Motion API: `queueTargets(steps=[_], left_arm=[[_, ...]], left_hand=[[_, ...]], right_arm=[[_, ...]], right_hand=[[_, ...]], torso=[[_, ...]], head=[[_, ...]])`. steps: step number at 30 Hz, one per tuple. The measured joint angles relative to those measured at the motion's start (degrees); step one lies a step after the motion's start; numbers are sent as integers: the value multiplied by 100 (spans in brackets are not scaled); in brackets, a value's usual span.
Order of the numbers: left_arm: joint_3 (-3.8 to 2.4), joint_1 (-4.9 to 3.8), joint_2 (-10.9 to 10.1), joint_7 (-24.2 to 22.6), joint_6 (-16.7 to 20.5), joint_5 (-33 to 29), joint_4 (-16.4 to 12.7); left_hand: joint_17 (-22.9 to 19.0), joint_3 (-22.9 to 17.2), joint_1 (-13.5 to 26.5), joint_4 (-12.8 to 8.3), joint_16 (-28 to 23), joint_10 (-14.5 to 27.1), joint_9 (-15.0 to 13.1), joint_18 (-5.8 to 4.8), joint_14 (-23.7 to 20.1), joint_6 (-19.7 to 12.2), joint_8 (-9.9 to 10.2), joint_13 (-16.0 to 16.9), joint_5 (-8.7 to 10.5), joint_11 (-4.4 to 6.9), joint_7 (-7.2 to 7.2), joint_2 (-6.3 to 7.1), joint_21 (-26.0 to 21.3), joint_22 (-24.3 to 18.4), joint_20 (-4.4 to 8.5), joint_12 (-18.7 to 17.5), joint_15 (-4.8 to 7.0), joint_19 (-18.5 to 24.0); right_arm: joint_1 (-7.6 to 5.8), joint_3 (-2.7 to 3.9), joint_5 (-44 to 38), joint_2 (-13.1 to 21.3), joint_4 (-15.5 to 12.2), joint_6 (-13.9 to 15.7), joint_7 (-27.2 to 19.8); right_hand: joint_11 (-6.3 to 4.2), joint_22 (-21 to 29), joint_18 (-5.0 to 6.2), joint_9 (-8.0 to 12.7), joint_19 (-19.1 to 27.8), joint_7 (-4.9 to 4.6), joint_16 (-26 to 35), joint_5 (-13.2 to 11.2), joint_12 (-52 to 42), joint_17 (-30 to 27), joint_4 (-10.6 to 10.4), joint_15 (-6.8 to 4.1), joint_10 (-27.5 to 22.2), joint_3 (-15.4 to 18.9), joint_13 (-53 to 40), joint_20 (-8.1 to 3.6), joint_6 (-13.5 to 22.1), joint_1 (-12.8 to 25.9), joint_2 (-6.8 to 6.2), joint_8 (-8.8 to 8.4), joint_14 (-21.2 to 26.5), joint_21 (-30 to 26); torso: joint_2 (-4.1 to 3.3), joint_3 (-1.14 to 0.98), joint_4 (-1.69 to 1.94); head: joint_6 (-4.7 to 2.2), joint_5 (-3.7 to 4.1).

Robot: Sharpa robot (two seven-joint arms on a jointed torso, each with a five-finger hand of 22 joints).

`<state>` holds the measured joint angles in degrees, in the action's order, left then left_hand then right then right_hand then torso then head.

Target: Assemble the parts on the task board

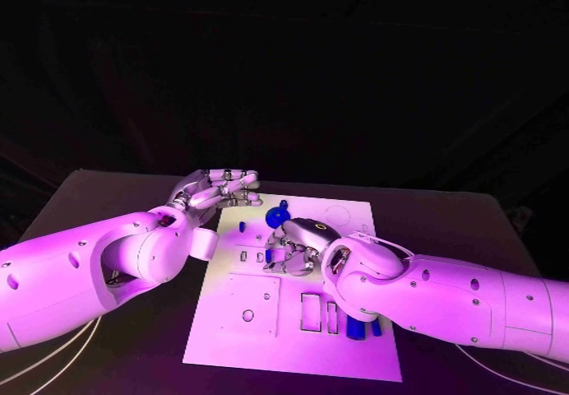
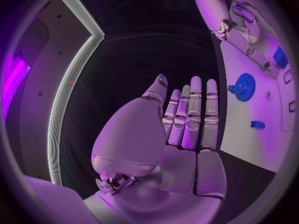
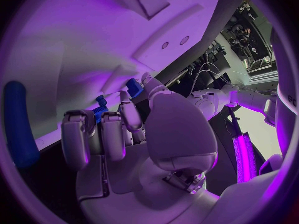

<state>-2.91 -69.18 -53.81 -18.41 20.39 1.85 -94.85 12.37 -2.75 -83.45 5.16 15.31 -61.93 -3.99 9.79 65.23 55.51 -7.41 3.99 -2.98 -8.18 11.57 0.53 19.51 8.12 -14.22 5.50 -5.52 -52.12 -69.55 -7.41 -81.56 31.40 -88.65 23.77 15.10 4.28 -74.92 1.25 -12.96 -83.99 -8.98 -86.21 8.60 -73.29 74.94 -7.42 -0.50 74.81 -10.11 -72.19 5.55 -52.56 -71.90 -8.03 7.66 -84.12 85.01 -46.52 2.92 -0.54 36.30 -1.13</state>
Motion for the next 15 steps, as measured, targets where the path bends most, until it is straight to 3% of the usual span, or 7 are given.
queueTargets(steps=[4, 8, 13, 15], left_arm=[[0, 0, 0, 2, -1, -1, 5], [0, 0, 1, 5, -2, -1, 9], [0, 0, -2, 13, -4, -1, 13], [0, 0, -8, 28, -6, 0, 14]], left_hand=[[4, 0, 0, 0, 0, 0, 0, 0, 0, 0, 0, 0, 0, 0, 0, 0, 0, 0, 0, 0, 0, 0], [6, 0, 0, 0, 0, 0, 0, 0, 0, 0, 0, 0, 0, 0, 0, 0, 0, 0, 0, 0, 0, 0], [6, 0, 0, 0, 0, 0, 0, 0, 0, 0, 0, 0, 0, 0, 0, 0, 0, 0, 0, 0, 0, 0], [6, 0, 0, 0, 0, 0, 0, 0, 0, 0, 0, 0, 0, 0, 0, 0, 0, 0, 13, 0, 0, 13]], right_arm=[[7, -4, 14, 12, -2, 114, -36], [7, -4, 38, 41, -38, 287, -107], [4, 0, 85, 198, -233, 568, -221], [-13, 9, 138, 363, -408, 701, -315]], right_hand=[[64, 0, 0, 32, 0, -77, 0, 18, 73, 0, -124, 73, -124, 324, 93, 61, 176, 4, -7, -82, 10, -49], [94, 1, 1, 89, 0, -136, 0, 83, 110, 0, -357, 113, -194, 647, 166, 102, 355, -122, -131, -156, 10, -84], [94, 1, 1, 115, 9, -143, 23, 163, 110, -1, -549, 114, -194, 771, 172, 111, 362, -339, -44, -156, 10, -84], [94, 1, 1, 115, 9, -103, 23, 241, 109, -1, -565, 113, -194, 755, 160, 111, 322, -410, 27, -126, 10, -84]], torso=[[1, 0, 0], [3, 0, 0], [3, 0, -2], [4, 0, -5]], head=[[-7, 9], [-10, 8], [-14, 2], [-14, -7]])
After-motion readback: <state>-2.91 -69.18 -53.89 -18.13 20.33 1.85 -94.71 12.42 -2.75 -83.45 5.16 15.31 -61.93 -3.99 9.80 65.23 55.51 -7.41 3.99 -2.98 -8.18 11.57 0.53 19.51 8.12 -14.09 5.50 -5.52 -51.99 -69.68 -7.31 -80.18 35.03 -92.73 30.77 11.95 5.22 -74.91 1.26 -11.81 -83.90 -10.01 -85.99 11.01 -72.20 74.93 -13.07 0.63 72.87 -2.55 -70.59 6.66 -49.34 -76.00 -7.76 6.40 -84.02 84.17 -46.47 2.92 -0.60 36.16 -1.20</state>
